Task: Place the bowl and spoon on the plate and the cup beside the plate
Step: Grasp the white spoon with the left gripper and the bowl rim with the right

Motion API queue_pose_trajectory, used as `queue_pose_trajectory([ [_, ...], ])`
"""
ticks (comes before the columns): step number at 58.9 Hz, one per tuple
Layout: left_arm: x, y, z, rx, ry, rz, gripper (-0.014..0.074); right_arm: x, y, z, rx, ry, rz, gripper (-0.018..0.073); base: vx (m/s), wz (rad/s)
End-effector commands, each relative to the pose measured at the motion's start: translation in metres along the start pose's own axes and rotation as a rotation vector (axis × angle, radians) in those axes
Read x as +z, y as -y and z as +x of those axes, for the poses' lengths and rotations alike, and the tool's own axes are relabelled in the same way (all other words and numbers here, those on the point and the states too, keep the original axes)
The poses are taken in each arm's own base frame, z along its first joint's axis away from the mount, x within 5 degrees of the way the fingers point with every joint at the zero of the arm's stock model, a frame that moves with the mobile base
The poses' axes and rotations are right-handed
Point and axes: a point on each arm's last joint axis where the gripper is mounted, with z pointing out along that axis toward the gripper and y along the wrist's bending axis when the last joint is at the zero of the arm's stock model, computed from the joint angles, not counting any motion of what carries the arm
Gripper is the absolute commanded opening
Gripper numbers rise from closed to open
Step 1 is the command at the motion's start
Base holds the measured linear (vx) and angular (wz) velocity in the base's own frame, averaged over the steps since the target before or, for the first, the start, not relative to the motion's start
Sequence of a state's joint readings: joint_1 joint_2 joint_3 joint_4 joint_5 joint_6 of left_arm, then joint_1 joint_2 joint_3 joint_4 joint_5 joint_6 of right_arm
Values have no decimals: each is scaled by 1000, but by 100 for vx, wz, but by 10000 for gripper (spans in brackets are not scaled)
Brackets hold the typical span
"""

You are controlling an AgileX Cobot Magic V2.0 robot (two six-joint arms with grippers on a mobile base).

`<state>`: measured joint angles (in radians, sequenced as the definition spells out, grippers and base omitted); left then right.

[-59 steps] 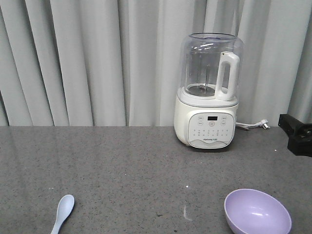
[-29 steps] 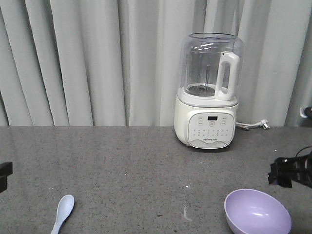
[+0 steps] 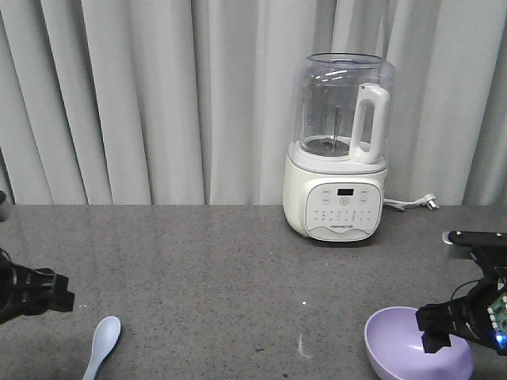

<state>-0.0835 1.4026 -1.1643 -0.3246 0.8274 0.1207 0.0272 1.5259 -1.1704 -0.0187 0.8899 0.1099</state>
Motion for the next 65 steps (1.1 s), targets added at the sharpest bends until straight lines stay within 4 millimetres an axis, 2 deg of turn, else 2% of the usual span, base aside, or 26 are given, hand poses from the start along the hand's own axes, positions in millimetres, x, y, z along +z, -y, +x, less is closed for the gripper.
queue_pose_trajectory([
  [1,2,10,-14,-20,11,90,576,-20,2,-12,-3,125,1,637,0,0],
  [8,23,12,-15,-57,-64,138,576,-20,2,-13,-3,131,0,635,0,0],
  [13,34,15,-12,-18,-107,130,576,-20,2,-13,-7,134,1,634,0,0],
  [23,51,17,-8,38,-152,79,576,-20,2,-13,-14,134,9,628,0,0],
  [33,69,10,-3,37,-214,-29,576,-20,2,-13,-14,132,9,622,0,0],
  [44,89,10,-2,34,-240,-40,576,-20,2,-12,-15,125,10,617,0,0],
  [57,101,20,-7,51,-247,-24,576,-20,2,-11,-31,116,12,611,0,0],
  [65,108,18,-11,38,-287,-50,575,-20,3,-11,-36,112,14,608,0,0],
])
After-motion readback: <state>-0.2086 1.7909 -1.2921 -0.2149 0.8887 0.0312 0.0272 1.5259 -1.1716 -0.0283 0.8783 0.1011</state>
